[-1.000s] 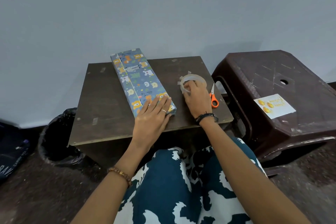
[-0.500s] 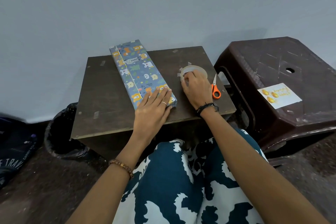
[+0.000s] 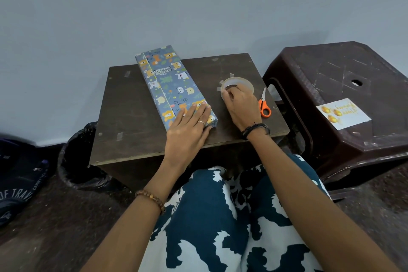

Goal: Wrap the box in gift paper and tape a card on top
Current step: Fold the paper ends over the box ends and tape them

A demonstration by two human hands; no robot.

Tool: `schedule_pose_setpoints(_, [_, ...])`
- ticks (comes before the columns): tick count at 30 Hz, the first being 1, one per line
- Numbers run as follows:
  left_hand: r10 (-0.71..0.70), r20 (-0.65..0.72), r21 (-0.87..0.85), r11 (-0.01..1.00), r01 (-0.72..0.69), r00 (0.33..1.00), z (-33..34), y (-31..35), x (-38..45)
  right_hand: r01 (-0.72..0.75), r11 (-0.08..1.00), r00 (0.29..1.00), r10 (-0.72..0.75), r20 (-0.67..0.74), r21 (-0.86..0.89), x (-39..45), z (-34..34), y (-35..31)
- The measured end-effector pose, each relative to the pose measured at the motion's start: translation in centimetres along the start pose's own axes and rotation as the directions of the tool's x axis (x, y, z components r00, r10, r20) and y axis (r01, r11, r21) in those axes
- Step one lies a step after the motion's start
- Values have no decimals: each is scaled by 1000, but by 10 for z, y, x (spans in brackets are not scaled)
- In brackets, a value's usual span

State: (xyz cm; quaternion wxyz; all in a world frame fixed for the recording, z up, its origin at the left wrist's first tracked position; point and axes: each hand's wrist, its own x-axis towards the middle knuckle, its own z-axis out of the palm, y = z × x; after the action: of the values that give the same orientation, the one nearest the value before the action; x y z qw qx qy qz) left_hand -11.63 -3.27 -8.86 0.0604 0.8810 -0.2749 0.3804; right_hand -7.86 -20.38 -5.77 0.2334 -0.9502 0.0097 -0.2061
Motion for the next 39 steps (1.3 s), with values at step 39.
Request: schedule_pose_setpoints(39, [20, 106, 57, 998, -26, 994, -6, 0, 5, -9, 994, 999, 6, -35, -106, -24, -10, -9])
